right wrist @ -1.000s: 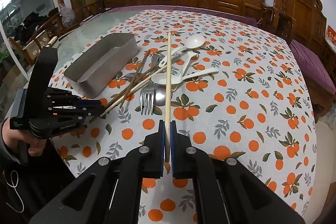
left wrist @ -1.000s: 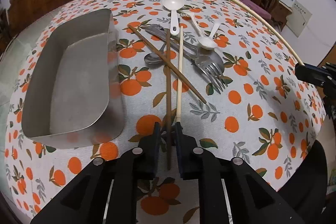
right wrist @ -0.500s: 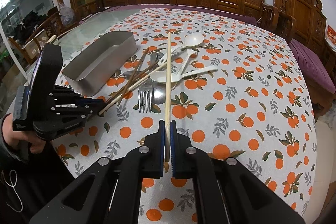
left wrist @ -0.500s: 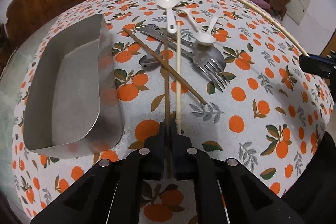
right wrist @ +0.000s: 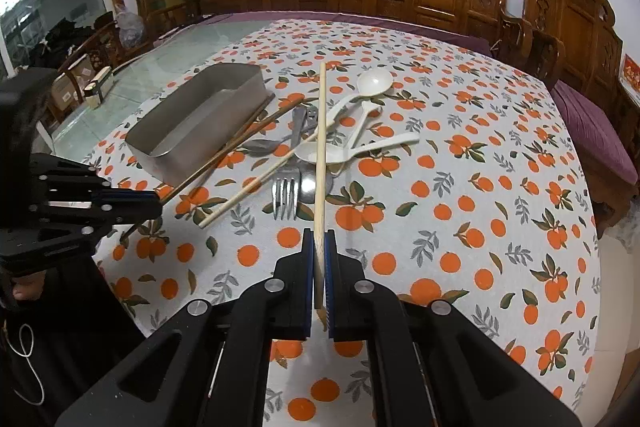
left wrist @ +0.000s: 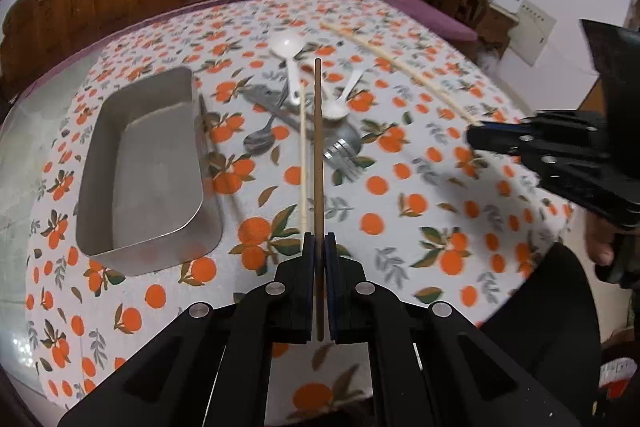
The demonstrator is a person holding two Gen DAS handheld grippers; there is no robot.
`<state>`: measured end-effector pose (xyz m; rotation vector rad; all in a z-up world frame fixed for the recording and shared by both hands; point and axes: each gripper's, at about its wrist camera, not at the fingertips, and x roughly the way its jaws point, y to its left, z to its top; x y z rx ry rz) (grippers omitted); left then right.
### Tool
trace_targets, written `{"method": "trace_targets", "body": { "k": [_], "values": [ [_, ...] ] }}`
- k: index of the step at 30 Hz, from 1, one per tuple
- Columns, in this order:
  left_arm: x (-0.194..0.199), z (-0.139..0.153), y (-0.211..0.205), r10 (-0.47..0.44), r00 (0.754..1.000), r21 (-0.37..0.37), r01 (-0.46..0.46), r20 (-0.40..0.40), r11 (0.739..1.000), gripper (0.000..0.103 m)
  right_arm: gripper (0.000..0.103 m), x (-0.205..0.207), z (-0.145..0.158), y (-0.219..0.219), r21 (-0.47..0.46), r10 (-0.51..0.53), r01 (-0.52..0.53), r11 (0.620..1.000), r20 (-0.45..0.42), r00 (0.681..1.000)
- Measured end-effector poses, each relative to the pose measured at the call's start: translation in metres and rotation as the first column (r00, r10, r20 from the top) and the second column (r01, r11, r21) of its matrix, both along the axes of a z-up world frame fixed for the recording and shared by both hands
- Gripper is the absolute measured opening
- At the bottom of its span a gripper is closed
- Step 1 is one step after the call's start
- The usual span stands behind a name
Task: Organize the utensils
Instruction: 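Carry the dark chopstick into the grey tray with the left tool and open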
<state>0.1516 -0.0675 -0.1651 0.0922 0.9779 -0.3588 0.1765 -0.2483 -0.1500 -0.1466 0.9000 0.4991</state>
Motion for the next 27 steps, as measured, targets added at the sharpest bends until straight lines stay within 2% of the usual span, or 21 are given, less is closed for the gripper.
{"method": "trace_targets", "body": {
  "k": [8, 14, 18, 27],
  "values": [
    [-0.002, 0.027, 0.016, 0.020, 0.998, -0.009, -0.019, 0.055, 1.000, 0.004, 0.006, -0.004, 0.015, 0.013, 0.010, -0.011, 0.011, 1.000, 0.017, 1.000],
    [0.012, 0.037, 0.050, 0.080, 0.994, 0.020, -0.082, 0.077, 0.996, 0.004, 0.006, 0.000, 0.026, 0.034, 0.029, -0.002, 0.001, 1.000, 0.035, 0.999],
    [0.022, 0.034, 0.074, 0.133, 0.989, 0.026, -0.135, 0.070, 0.991, 0.004, 0.006, 0.005, 0.031, 0.050, 0.051, 0.005, -0.007, 0.999, 0.036, 0.999],
    [0.048, 0.009, 0.114, 0.224, 0.975, 0.033, -0.224, -0.007, 0.974, 0.004, 0.006, 0.016, 0.035, 0.088, 0.099, 0.024, -0.025, 0.995, 0.017, 1.000]
  ]
}}
